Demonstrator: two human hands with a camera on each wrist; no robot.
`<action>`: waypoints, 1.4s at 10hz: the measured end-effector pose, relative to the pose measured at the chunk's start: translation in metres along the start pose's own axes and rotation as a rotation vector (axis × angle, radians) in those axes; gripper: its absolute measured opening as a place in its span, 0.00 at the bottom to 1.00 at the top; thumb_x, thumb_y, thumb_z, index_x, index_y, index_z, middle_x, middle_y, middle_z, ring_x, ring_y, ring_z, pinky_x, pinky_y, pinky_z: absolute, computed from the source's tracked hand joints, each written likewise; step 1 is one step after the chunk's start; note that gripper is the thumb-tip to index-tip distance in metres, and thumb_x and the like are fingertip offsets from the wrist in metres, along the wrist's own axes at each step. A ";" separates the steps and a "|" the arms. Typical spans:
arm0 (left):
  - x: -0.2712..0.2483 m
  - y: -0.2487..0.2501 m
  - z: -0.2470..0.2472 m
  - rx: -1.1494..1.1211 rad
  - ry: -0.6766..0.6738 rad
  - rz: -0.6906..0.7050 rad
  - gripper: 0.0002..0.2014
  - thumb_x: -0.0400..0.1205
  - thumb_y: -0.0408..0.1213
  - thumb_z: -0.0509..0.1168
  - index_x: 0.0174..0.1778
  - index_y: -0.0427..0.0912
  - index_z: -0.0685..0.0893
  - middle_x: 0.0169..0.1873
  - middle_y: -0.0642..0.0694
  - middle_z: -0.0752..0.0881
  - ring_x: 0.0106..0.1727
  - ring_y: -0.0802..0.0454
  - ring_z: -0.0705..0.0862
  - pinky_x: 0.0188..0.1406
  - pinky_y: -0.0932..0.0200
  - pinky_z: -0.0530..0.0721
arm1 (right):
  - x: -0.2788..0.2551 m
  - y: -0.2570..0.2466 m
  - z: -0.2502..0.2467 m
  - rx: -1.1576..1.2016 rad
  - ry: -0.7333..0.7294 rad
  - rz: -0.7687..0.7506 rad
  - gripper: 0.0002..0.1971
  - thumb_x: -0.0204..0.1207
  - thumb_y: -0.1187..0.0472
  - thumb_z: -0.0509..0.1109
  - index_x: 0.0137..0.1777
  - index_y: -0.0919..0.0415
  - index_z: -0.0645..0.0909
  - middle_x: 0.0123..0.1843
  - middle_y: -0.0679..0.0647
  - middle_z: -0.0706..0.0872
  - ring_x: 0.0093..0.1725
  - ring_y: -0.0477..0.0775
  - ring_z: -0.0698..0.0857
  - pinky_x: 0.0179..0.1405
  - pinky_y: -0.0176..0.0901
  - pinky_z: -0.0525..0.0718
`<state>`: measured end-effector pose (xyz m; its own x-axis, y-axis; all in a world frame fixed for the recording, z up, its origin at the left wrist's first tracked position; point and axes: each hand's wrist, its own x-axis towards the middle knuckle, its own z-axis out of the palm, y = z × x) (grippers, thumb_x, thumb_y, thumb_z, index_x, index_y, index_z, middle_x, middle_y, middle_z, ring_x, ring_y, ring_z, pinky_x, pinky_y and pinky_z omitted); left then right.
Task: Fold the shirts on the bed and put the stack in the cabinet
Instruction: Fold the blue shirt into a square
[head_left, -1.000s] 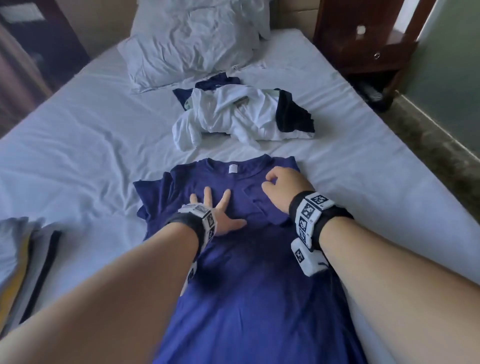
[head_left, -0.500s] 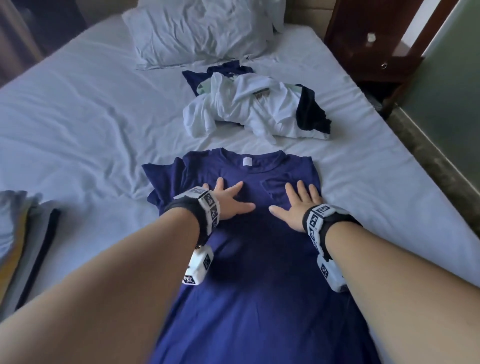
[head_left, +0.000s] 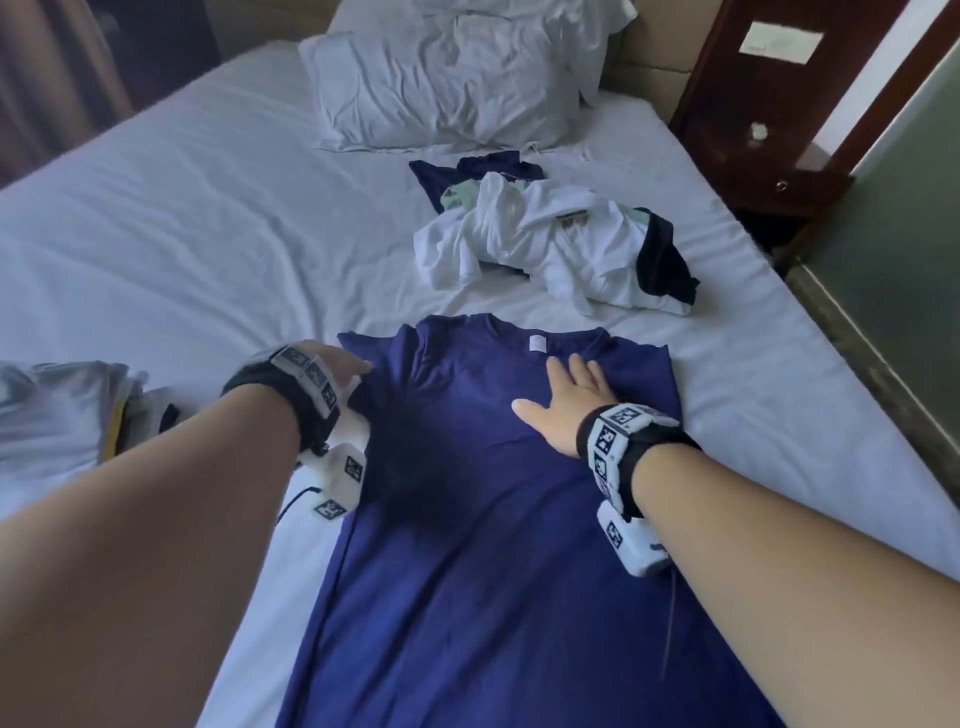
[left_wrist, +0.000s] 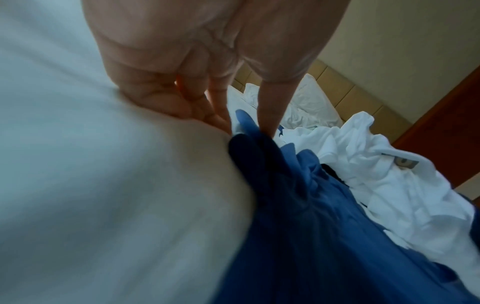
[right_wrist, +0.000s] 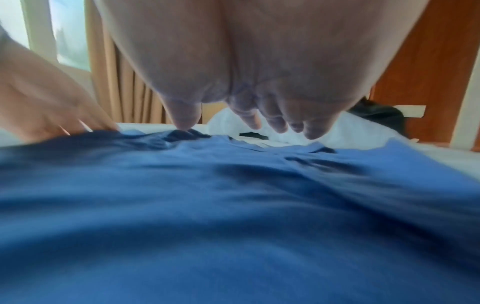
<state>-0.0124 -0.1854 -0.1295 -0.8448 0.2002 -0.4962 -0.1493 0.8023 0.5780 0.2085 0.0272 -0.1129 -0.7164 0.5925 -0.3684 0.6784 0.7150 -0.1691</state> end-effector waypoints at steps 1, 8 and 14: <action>-0.011 0.006 0.000 0.029 -0.023 0.058 0.28 0.85 0.48 0.70 0.74 0.29 0.80 0.73 0.32 0.81 0.75 0.37 0.79 0.71 0.49 0.76 | 0.000 -0.045 0.005 0.058 -0.055 -0.097 0.44 0.83 0.30 0.55 0.90 0.51 0.45 0.92 0.53 0.41 0.90 0.59 0.38 0.88 0.61 0.47; -0.006 -0.069 -0.038 -0.738 -0.043 -0.064 0.21 0.58 0.29 0.83 0.46 0.29 0.89 0.45 0.28 0.92 0.49 0.29 0.92 0.54 0.28 0.89 | 0.021 -0.147 0.055 -0.091 -0.137 -0.170 0.48 0.74 0.20 0.54 0.88 0.34 0.36 0.91 0.54 0.36 0.88 0.67 0.35 0.84 0.67 0.40; -0.049 -0.023 0.025 0.329 -0.148 0.413 0.36 0.77 0.45 0.78 0.81 0.63 0.72 0.55 0.49 0.89 0.52 0.48 0.88 0.57 0.55 0.85 | 0.009 -0.088 0.015 0.393 0.185 -0.169 0.32 0.84 0.50 0.62 0.88 0.50 0.61 0.89 0.56 0.58 0.86 0.62 0.60 0.85 0.52 0.60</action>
<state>0.0453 -0.1997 -0.1339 -0.7144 0.5940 -0.3699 0.3684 0.7687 0.5228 0.1446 -0.0363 -0.1153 -0.8153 0.5612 -0.1427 0.5343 0.6340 -0.5592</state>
